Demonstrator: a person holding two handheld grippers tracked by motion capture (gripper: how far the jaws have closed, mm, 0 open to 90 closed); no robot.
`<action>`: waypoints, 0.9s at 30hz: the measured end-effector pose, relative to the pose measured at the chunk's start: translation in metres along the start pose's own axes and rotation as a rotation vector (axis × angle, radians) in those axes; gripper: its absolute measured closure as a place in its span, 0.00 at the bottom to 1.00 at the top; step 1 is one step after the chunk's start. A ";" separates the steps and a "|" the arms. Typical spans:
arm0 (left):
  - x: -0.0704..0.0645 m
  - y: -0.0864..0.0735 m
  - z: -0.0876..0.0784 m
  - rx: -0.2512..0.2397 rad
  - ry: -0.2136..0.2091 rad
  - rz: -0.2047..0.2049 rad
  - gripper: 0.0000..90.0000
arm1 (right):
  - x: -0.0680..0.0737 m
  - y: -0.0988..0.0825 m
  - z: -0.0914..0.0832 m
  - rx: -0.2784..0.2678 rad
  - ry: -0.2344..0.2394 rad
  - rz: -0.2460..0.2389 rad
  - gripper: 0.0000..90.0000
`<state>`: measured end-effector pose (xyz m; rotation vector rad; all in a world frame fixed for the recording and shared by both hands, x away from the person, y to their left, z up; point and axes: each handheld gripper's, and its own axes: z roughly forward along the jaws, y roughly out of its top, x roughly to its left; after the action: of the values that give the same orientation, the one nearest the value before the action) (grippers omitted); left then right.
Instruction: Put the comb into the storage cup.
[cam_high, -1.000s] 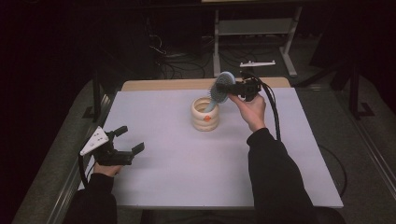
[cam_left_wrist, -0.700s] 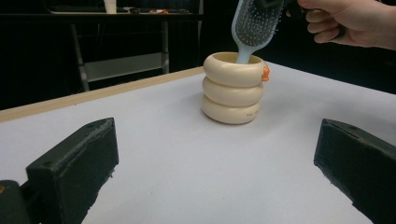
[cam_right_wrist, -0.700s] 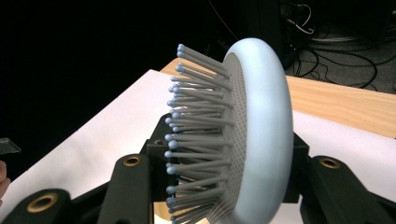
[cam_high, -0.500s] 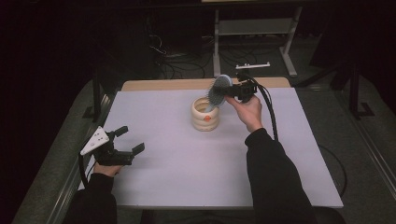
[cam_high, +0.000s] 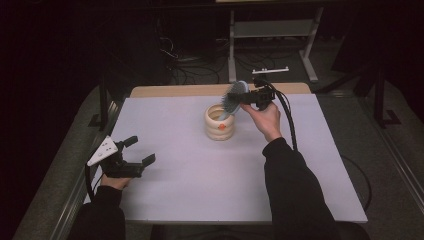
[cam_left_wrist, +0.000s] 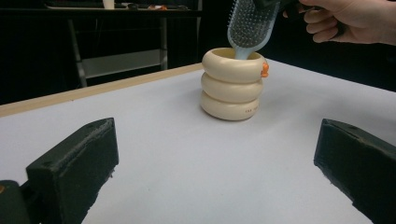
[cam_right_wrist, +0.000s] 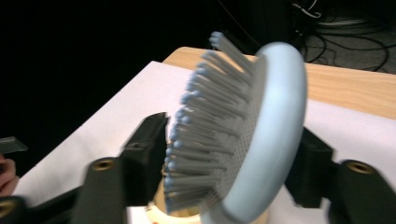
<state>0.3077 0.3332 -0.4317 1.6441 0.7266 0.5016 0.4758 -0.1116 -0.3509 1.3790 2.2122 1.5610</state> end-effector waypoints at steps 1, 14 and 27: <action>0.000 0.000 0.000 0.001 0.000 0.000 0.00 | 0.000 0.000 0.000 0.005 -0.006 -0.003 0.33; 0.002 -0.004 0.002 0.030 -0.001 -0.029 0.00 | 0.000 0.003 -0.012 -0.017 -0.054 -0.065 0.02; 0.001 -0.003 0.001 0.014 0.007 -0.012 0.00 | 0.003 -0.004 -0.026 0.002 -0.121 -0.192 0.00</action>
<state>0.3086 0.3339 -0.4354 1.6504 0.7461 0.4945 0.4574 -0.1277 -0.3412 1.1868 2.1998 1.3745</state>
